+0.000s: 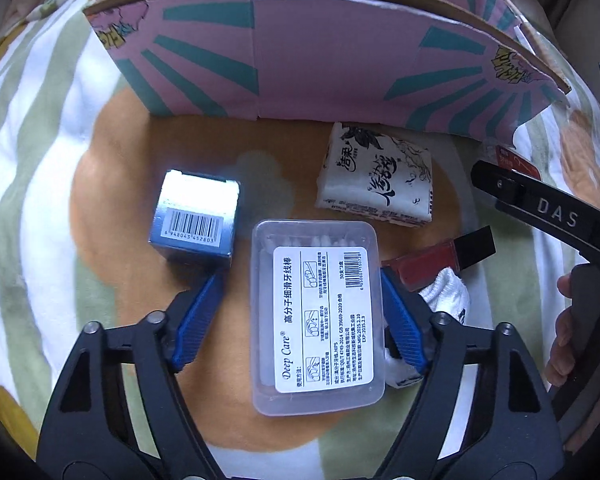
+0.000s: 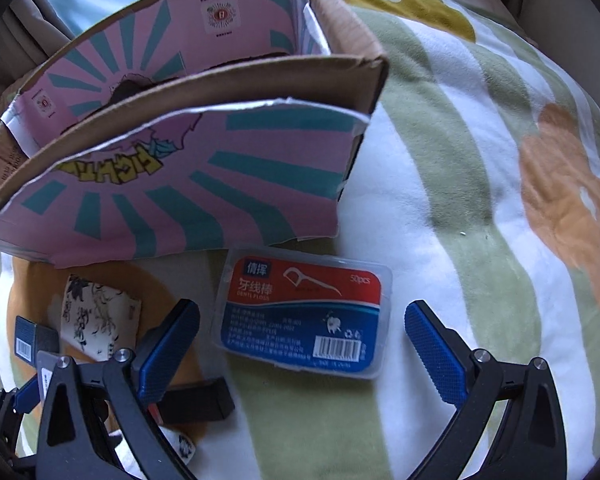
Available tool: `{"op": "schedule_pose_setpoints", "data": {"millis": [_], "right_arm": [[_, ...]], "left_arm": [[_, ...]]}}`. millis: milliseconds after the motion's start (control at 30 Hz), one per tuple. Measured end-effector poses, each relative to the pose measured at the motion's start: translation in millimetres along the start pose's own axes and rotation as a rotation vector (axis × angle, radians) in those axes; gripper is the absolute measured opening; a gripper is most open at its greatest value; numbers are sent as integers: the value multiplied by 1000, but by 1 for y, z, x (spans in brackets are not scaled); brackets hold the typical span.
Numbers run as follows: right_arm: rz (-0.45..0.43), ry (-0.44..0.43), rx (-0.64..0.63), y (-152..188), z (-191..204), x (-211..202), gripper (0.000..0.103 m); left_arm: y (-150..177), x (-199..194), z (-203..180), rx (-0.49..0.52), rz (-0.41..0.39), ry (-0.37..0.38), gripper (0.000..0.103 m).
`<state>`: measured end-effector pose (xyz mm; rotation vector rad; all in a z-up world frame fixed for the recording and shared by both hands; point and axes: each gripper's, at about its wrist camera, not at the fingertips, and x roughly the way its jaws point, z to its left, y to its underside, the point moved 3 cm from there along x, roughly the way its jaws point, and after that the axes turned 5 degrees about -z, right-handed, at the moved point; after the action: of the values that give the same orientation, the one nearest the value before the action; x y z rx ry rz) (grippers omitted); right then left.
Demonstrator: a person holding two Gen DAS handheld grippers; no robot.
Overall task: Organize objects
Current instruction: 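Grasp the clear cotton-swab case with the left tool while the right tool grasps the floss box, then carry the swab case and floss box into the cardboard box and release both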
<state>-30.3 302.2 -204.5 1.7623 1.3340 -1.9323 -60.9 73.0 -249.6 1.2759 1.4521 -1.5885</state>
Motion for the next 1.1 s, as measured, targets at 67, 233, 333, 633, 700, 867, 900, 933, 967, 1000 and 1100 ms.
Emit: {"op": "schedule_pose_setpoints", "data": {"millis": [67,233,333,633,700,867,900,933,967,1000,1100], "right_arm": [[17,9,-10,1,1,5,89],[17,28,-19,4,-1,7,80],[16,35,-17,5,-3,5,80],[-17,28,-10,7,-14,-22,80],[-29,26,-14,7,-17,-33,80],[-65,18,-25,5,-23,-70,80],[-75,16,-29,2,-24,-79,80],[-83,15,-34,0,-18,-86,80],[-92,14,-40,-1,-18,-94,80],[-102,14,-47,-2,-16,-106,80],[-124,1,-62,-7,-14,-139,80]], "left_arm": [[1,3,0,-5,6,1,69],[0,4,-5,6,9,16,58],[0,4,-5,9,6,18,58],[-4,-18,-4,12,-23,43,57],[-7,-27,-4,13,-36,51,57],[-16,-58,-3,16,-74,59,57],[-20,-66,-2,16,-84,62,57],[-26,-72,8,16,-93,65,57],[-28,-77,19,17,-102,68,57],[-26,-87,23,17,-112,71,57],[-29,-119,29,24,-142,73,57]]}}
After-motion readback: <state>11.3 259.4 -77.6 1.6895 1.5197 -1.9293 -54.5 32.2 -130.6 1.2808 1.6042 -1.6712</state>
